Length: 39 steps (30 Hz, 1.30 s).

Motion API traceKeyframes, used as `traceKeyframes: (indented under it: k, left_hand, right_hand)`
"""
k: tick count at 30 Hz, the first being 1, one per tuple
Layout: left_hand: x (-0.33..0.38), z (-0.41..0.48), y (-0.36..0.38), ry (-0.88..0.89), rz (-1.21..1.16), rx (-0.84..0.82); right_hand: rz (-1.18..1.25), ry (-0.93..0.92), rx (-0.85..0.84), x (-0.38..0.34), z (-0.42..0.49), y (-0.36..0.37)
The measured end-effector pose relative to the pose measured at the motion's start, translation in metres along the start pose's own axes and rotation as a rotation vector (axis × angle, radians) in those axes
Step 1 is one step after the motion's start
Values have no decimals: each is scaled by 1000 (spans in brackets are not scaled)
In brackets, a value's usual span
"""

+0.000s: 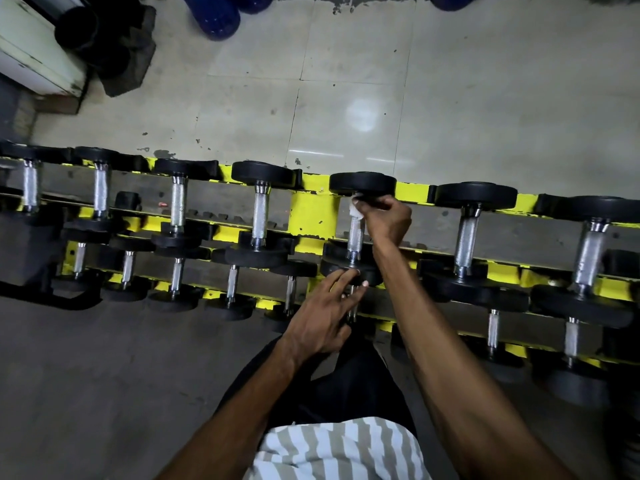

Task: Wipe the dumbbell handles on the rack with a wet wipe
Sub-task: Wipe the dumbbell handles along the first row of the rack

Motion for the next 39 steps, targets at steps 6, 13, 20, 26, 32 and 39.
traceKeyframes:
  k: [6,13,20,26,32,39]
  left_hand:
    - [1,-1,-1,18,8,13]
    - [1,-2,2,40,1,57]
    - [1,-2,1,53,-7,68]
    - [5,0,5,28,-33,95]
    - [28,6,13,-99,-101,206]
    - [155,72,50,72,-174,87]
  right_hand:
    - [-272,-133,66,-9,-13,-6]
    - [-523,-111,-168,33,-32,-16]
    - [-508,-33,-217,52,-36,-16]
    - [-439,-108,-110,57,-38,-37]
    - [-262,-297,25,39,-35,-116]
    - [-499,-287,43,79,15,-218]
Point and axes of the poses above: each hand's wrist, its own z-axis towards the middle knuckle, its own y-axis out of the palm, x = y × z, the point moved 8 cm from there along z, towards the middle knuckle, and after that the axes turned 7 degrees about -z, right-handed, at the moved point
